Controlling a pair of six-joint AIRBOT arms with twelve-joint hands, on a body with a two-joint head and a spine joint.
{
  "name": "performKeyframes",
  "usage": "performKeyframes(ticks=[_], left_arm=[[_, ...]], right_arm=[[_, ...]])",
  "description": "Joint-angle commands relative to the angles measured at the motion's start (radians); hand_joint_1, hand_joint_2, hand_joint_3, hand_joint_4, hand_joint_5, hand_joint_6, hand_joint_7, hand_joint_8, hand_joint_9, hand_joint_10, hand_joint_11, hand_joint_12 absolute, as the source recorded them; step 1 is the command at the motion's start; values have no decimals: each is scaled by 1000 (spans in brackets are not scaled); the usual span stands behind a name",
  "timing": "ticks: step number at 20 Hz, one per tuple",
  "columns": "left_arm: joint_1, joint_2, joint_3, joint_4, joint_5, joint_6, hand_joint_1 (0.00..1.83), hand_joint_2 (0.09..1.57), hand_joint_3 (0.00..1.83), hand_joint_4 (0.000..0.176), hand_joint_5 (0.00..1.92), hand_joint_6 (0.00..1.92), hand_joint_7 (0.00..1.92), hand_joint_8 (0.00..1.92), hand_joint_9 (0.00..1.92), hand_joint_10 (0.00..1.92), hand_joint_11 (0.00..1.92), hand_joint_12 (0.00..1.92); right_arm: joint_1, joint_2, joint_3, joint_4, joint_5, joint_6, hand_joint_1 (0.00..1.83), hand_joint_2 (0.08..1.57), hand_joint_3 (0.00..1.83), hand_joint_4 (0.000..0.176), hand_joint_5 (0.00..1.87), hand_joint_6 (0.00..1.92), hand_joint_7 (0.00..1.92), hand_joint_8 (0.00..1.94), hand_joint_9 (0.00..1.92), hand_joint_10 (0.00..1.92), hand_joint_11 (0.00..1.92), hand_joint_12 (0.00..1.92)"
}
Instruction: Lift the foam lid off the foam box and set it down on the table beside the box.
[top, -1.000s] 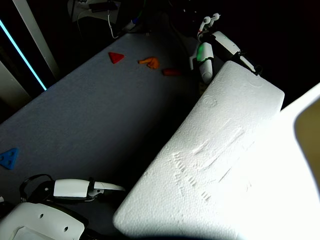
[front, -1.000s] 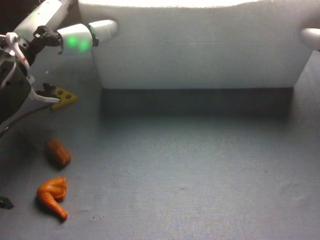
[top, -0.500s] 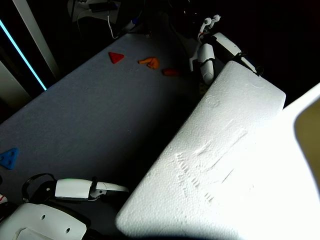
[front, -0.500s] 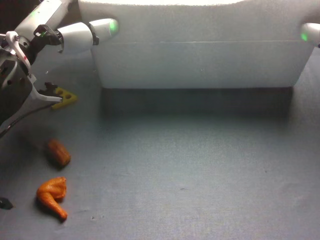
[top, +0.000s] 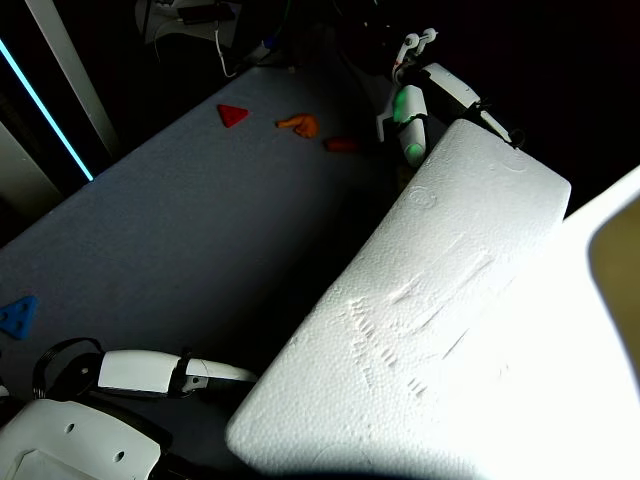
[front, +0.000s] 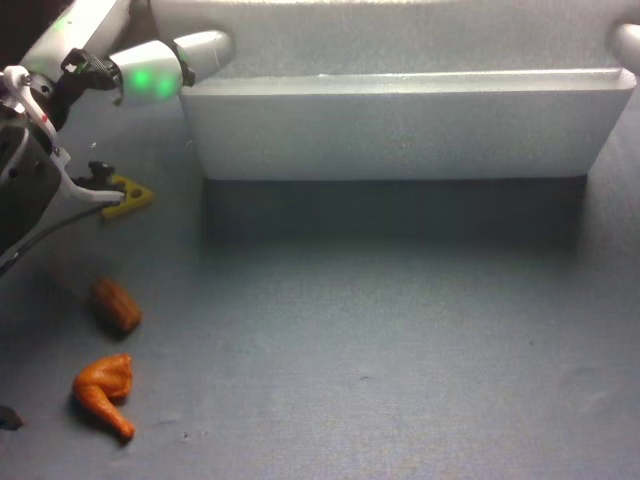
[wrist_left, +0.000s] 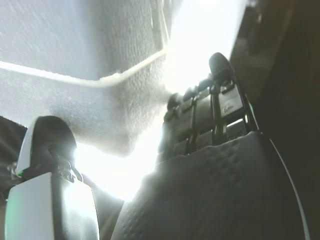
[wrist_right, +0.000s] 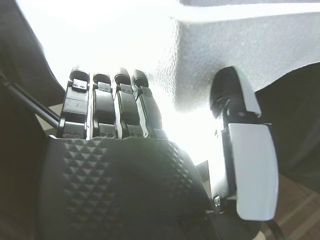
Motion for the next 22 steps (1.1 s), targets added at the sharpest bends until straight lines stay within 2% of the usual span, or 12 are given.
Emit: performKeyframes(ticks=[1, 3, 7, 9, 11, 13, 14, 16, 18, 19, 20, 22], left_arm=[[-14, 9, -12, 53, -152, -10, 518, 1076, 2, 49, 174, 1, 5, 0, 1, 0, 0, 446], [-18, 18, -20, 59, -164, -10, 561, 1075, 0, 53, 174, 1, 0, 0, 0, 0, 0, 315], [-25, 32, -33, 72, -183, -10, 549, 1079, 3, 42, 163, 6, 19, 5, 4, 2, 0, 160], [-25, 42, -45, 79, -197, -10, 547, 1084, 0, 32, 176, 4, 51, 1, 33, 11, 0, 374], [-20, 60, -70, 85, -224, -5, 558, 1094, 0, 26, 180, 2, 46, 1, 18, 4, 0, 338], [-4, 83, -101, 87, -257, 3, 541, 1099, 1, 29, 180, 1, 22, 0, 0, 0, 0, 274], [8, 98, -123, 87, -277, 10, 539, 1106, 0, 20, 179, 1, 18, 2, 0, 0, 0, 320], [34, 123, -163, 89, -315, 20, 524, 1107, 0, 37, 178, 1, 3, 8, 0, 0, 0, 304], [53, 143, -198, 98, -345, 33, 524, 1115, 2, 49, 181, 1, 0, 0, 0, 0, 0, 18], [60, 150, -211, 101, -354, 37, 505, 1125, 6, 48, 177, 0, 0, 0, 0, 0, 0, 3], [79, 165, -237, 104, -381, 41, 482, 1122, 4, 43, 176, 0, 0, 0, 0, 0, 0, 0], [99, 181, -260, 105, -407, 45, 463, 1105, 0, 32, 165, 0, 0, 0, 0, 0, 0, 0]], right_arm=[[9, 9, -8, -83, 127, 14, 435, 1226, 1, 0, 0, 260, 32, 6, 5, 2, 0, 0], [9, 9, -13, -95, 135, 14, 429, 1223, 0, 0, 0, 371, 85, 16, 35, 23, 0, 0], [10, 10, -26, -116, 152, 14, 389, 1232, 4, 0, 0, 169, 57, 4, 31, 30, 0, 0], [10, 19, -37, -127, 165, 14, 375, 1231, 0, 0, 0, 223, 78, 12, 0, 213, 0, 201], [10, 33, -60, -137, 190, 14, 369, 1232, 0, 0, 0, 455, 130, 39, 0, 476, 0, 1200], [9, 57, -87, -142, 221, 14, 408, 1212, 0, 0, 0, 280, 100, 23, 0, 382, 0, 1440], [-2, 69, -104, -146, 241, 14, 459, 1207, 4, 0, 0, 366, 35, 437, 0, 817, 0, 1825], [-22, 90, -134, -154, 270, 14, 480, 1196, 0, 0, 0, 515, 0, 702, 0, 1180, 0, 1917], [-43, 116, -166, -167, 298, 14, 486, 1209, 4, 0, 0, 482, 0, 537, 0, 843, 0, 1921], [-51, 125, -176, -171, 306, 12, 483, 1229, 5, 0, 0, 557, 0, 782, 0, 1107, 0, 1921], [-69, 143, -204, -178, 328, 5, 487, 1233, 3, 0, 0, 560, 0, 736, 0, 1011, 0, 1921], [-84, 158, -225, -189, 344, 2, 444, 1227, 0, 0, 0, 201, 0, 96, 0, 131, 0, 1895]])
